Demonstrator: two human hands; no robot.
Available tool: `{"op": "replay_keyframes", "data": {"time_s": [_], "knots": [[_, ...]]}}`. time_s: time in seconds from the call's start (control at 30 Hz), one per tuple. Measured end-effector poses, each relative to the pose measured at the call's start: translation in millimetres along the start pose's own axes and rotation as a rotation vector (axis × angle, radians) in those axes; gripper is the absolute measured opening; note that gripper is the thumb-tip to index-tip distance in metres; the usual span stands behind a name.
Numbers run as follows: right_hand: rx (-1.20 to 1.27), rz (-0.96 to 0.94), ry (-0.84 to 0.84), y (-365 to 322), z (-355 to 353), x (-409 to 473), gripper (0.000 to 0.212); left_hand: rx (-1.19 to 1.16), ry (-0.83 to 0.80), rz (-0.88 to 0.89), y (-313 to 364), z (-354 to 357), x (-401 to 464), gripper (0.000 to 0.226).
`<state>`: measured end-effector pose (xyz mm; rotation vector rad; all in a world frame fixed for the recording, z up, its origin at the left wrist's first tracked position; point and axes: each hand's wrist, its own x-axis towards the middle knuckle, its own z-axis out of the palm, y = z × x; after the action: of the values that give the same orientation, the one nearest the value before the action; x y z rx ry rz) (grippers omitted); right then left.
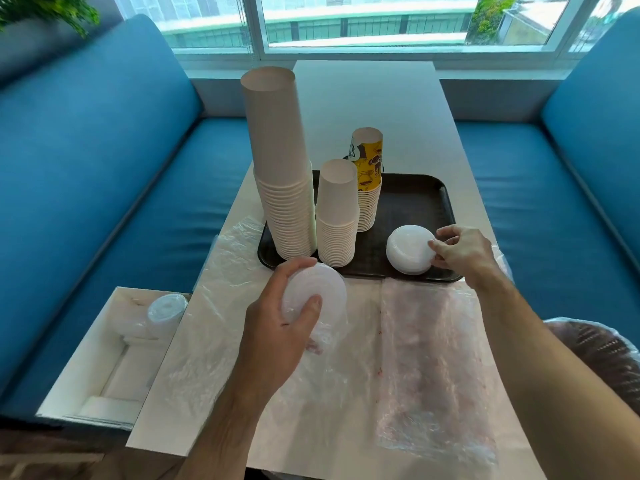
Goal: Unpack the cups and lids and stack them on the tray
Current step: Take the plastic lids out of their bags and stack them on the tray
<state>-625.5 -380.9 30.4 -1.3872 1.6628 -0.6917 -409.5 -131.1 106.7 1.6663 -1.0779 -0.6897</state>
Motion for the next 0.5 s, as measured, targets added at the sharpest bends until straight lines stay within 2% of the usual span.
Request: {"op": "replay_keyframes", "data": {"time_s": [0.07, 0.13, 0.23, 0.4, 0.5], "knots": [[-0.101, -0.08, 0.038, -1, -1, 0, 0.037, -0.003, 0.002, -0.003, -1, 0, 1, 0.039], [-0.301, -0.237, 0.092, -7, -1, -4, 0.037, -0.012, 0.0, -0.003, -1, 0, 1, 0.039], [-0.448, -0.429, 0.055, -16, 7, -10, 0.033, 0.004, -0.003, -0.005, -3, 1, 2, 0.038], [-0.646, -0.447, -0.147, -20, 22, -15, 0.044, 0.002, -0.005, -0.007, -2, 3, 4, 0.042], [-0.699, -0.429, -0.183, -19, 23, -12, 0.048, 0.014, 0.001, -0.018, -3, 2, 5, 0.042]]}}
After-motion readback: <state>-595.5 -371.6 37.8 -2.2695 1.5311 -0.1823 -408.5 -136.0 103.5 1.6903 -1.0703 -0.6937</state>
